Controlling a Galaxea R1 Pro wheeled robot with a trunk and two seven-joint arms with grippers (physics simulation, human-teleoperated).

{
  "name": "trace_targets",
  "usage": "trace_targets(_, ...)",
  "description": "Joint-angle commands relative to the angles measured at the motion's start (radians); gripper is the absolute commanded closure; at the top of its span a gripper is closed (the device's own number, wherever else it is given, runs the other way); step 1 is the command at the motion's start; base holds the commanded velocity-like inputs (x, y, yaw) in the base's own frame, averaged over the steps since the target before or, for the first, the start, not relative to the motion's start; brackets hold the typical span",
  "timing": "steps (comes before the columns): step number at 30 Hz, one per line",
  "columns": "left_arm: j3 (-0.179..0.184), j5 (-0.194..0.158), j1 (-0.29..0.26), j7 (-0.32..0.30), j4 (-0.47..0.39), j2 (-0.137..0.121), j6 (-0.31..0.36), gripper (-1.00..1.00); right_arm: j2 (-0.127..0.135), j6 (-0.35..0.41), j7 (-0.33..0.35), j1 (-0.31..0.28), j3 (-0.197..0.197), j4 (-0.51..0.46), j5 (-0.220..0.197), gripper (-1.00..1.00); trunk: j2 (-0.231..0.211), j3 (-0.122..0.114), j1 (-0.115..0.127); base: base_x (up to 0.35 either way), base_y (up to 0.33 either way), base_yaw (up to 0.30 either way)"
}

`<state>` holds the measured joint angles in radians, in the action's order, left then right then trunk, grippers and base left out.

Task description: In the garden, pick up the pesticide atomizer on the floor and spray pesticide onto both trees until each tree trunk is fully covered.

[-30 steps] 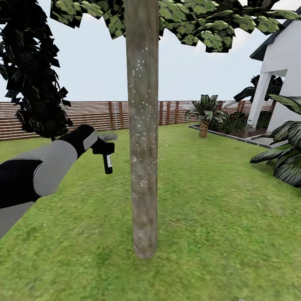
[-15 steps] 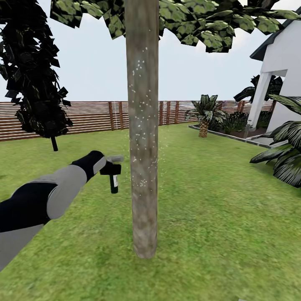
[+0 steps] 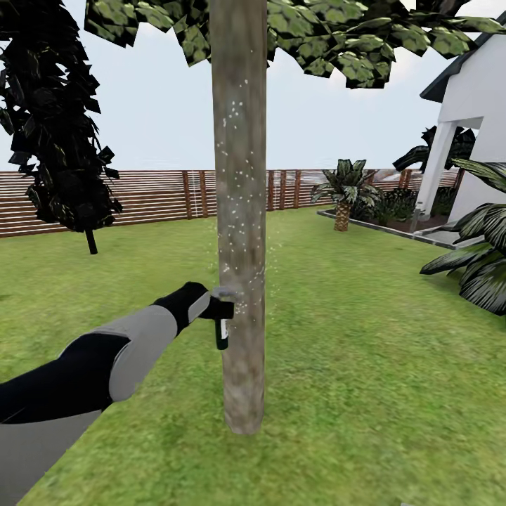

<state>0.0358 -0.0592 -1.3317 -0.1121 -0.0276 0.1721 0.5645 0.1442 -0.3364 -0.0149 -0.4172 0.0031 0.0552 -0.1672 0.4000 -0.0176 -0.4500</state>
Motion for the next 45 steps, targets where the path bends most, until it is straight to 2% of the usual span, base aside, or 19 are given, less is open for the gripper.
trace_targets(1, 0.003, 0.002, 0.005, 0.000, 0.000, 0.002, -0.014, 1.00, 0.000, -0.001, 0.000, 0.000, 0.000, 0.000, 0.000, -1.00, 0.000, 0.000, 0.000, 0.000, 0.000, 0.000)
trace_targets(2, 0.002, 0.002, 0.021, 0.000, 0.000, 0.002, -0.042, 1.00, 0.000, -0.001, 0.000, 0.000, 0.000, 0.000, 0.000, -1.00, 0.000, 0.000, 0.000, 0.000, 0.000, 0.000)
trace_targets(3, 0.002, 0.002, 0.060, 0.001, 0.000, 0.002, -0.115, 1.00, 0.000, -0.001, 0.000, 0.000, 0.000, 0.000, 0.000, -1.00, 0.000, 0.000, 0.000, 0.000, 0.000, 0.000)
trace_targets(5, 0.001, -0.002, 0.100, 0.001, -0.002, 0.002, -0.218, 1.00, 0.001, -0.001, 0.000, 0.000, 0.000, 0.000, 0.000, -1.00, 0.000, 0.000, 0.000, 0.000, 0.000, 0.000)
trace_targets(6, -0.001, -0.005, 0.110, 0.001, -0.007, 0.002, -0.244, 1.00, 0.001, -0.001, 0.000, 0.000, 0.000, 0.000, 0.000, -1.00, 0.000, 0.000, 0.000, 0.000, 0.000, 0.000)
trace_targets(9, -0.003, -0.007, 0.119, 0.003, -0.104, 0.002, -0.259, 1.00, 0.001, -0.001, 0.000, 0.000, 0.000, 0.000, 0.000, -1.00, 0.000, 0.000, 0.000, 0.000, 0.000, 0.000)
trace_targets(12, -0.009, -0.008, 0.120, 0.003, -0.152, 0.002, -0.237, 1.00, 0.002, -0.001, 0.000, 0.000, 0.000, 0.000, 0.000, -1.00, 0.000, 0.000, 0.000, 0.000, 0.000, 0.000)
trace_targets(15, -0.017, -0.007, 0.120, 0.002, -0.116, -0.001, -0.241, 1.00, 0.002, -0.001, 0.000, 0.000, 0.000, 0.000, 0.000, -1.00, 0.000, 0.000, 0.000, 0.000, 0.000, 0.000)
trace_targets(16, -0.020, -0.006, 0.120, 0.002, -0.051, -0.008, -0.277, 1.00, 0.002, -0.001, 0.000, 0.000, 0.000, 0.000, 0.000, -1.00, 0.000, 0.000, 0.000, 0.000, 0.000, 0.000)
trace_targets(17, -0.020, -0.005, 0.123, 0.002, -0.033, -0.013, -0.306, 1.00, 0.002, -0.001, 0.000, 0.000, 0.000, 0.000, 0.000, -1.00, 0.000, 0.000, 0.000, 0.000, 0.000, 0.000)
trace_targets(19, -0.020, -0.004, 0.163, 0.002, -0.014, -0.020, -0.345, 1.00, 0.002, -0.001, 0.000, 0.000, 0.000, 0.000, 0.000, -1.00, 0.000, 0.000, 0.000, 0.000, 0.000, 0.000)
trace_targets(21, -0.021, -0.004, 0.241, 0.002, -0.005, -0.027, -0.378, 1.00, 0.002, -0.001, 0.000, 0.000, 0.000, 0.000, 0.000, -1.00, 0.000, 0.000, 0.000, 0.000, 0.000, 0.000)
trace_targets(26, -0.020, -0.002, 0.364, 0.000, -0.002, -0.032, -0.512, 1.00, -0.002, -0.001, 0.001, 0.000, 0.000, 0.000, -0.002, -1.00, 0.000, 0.000, 0.000, 0.000, 0.000, 0.000)
trace_targets(36, -0.019, -0.001, 0.382, 0.000, -0.003, -0.053, -0.531, 1.00, -0.039, -0.001, 0.003, 0.000, 0.000, 0.001, -0.003, -1.00, 0.000, 0.000, 0.000, 0.086, 0.225, 0.000)
trace_targets(45, -0.019, -0.001, 0.382, 0.000, -0.003, -0.062, -0.531, 1.00, -0.041, -0.003, 0.003, 0.000, -0.001, 0.000, -0.002, -1.00, 0.000, -0.002, 0.000, 0.099, 0.348, -0.127)
